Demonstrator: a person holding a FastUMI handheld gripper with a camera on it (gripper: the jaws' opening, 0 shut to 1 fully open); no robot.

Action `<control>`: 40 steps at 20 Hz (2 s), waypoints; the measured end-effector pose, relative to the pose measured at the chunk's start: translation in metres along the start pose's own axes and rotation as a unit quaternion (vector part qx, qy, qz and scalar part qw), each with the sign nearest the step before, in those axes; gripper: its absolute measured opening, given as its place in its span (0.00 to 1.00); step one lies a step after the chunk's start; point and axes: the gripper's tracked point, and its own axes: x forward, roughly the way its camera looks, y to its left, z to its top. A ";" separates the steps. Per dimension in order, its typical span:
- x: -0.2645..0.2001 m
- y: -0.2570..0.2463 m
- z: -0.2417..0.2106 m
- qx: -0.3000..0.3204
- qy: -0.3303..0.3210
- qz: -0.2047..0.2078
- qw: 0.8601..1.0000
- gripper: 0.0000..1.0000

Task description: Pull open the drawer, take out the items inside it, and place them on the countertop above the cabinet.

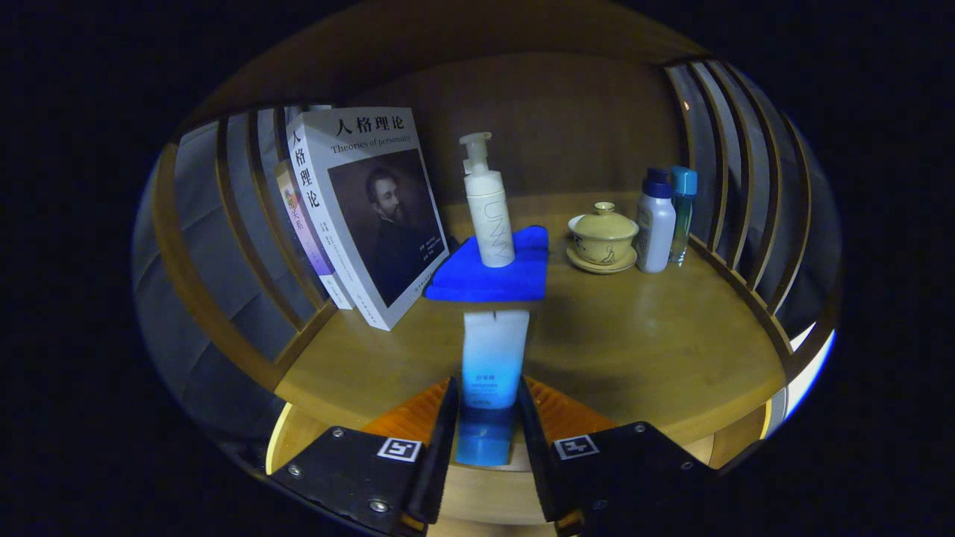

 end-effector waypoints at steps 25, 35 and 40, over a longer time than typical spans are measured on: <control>-0.199 0.059 -0.073 -0.091 -0.232 0.003 0.969 0.94; -0.237 0.055 -0.156 -0.082 -0.258 -0.016 0.962 0.95; -0.241 0.038 -0.173 -0.057 -0.266 -0.032 0.962 0.94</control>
